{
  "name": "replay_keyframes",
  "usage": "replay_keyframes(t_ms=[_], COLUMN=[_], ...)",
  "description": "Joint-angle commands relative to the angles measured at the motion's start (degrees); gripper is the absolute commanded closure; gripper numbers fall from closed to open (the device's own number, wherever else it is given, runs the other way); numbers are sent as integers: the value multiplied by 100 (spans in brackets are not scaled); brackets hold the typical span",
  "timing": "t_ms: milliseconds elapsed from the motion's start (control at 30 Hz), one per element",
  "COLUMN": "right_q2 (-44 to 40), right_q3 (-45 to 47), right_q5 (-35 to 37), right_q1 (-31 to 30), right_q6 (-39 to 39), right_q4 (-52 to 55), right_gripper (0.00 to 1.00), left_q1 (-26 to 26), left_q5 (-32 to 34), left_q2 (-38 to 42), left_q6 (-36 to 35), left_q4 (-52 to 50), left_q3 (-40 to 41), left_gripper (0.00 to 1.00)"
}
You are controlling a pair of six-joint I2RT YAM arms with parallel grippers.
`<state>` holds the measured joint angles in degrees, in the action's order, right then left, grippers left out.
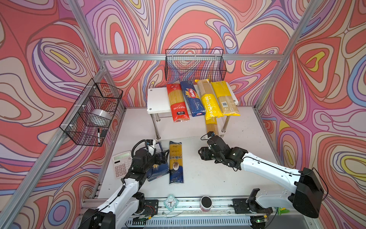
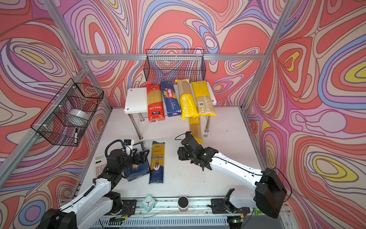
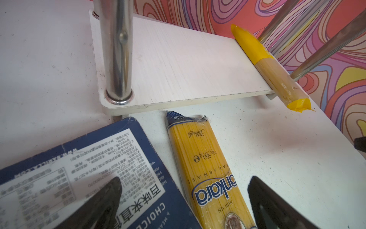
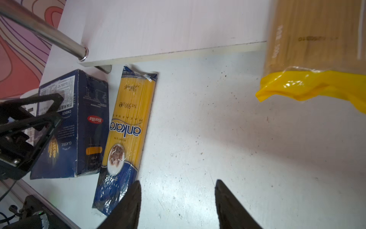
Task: Arrange pasta packages on shelves
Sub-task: Rotate the pasta bag at the center of the table.
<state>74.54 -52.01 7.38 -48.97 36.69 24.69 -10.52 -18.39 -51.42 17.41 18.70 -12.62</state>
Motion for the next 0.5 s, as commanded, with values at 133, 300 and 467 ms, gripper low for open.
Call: replay_keyframes(t_ms=[133, 300, 467], right_q2=[577, 1182, 1786], right_q3=[-188, -445, -673], right_q5=[359, 407, 307], right_q1=[-693, -1280, -1615], right_q6=[250, 48, -73], right_q4=[-263, -678, -986], right_gripper=[38, 34, 27], left_q1=[-2, 0, -1], left_q5=[143, 192, 226], left_q2=[-113, -79, -31], left_q6=[87, 138, 246], left_q4=[-67, -59, -203], left_q3=[-217, -185, -215], left_gripper=[0, 0, 0])
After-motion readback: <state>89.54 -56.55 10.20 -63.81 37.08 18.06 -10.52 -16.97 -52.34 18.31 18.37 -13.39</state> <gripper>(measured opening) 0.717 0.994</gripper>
